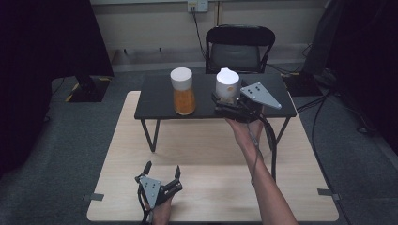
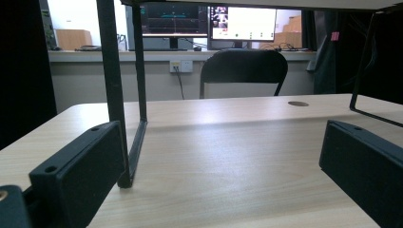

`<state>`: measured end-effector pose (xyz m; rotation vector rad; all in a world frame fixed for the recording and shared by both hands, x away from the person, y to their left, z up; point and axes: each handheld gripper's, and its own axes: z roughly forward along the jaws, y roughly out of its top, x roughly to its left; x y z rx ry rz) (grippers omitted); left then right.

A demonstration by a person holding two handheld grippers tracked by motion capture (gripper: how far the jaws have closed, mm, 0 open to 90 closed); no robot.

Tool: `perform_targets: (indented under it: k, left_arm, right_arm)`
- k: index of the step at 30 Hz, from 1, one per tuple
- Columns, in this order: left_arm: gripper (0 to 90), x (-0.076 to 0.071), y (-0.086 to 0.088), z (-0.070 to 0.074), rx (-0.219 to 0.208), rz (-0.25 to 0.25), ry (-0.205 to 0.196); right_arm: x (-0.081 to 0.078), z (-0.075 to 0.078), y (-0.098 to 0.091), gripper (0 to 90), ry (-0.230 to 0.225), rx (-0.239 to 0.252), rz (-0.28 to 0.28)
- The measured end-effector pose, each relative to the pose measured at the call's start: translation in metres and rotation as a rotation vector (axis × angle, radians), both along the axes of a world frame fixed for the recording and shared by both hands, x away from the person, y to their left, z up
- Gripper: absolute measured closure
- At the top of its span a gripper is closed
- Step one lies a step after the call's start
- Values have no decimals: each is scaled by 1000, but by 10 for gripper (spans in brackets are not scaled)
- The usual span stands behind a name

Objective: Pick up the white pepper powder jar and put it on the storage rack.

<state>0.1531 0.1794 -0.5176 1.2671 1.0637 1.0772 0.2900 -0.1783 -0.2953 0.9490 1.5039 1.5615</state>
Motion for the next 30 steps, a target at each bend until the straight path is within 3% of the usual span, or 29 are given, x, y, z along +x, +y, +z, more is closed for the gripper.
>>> perform_targets:
  k: [11,15,27,30]
  left_arm:
    - [7,0,0,0,0,0,0]
    - [4,0,0,0,0,0,0]
    - [4,0,0,0,0,0,0]
    - [3,0,0,0,0,0,0]
  right_arm:
    - [-10,-6,-1,0,-17,5,-1]
    - [-16,-8,2,0,-38,-34,-15]
    - [-28,-20,-5,0,-47,-10,-20]
    - [-32,-22,-6,0,-46,-35,-23]
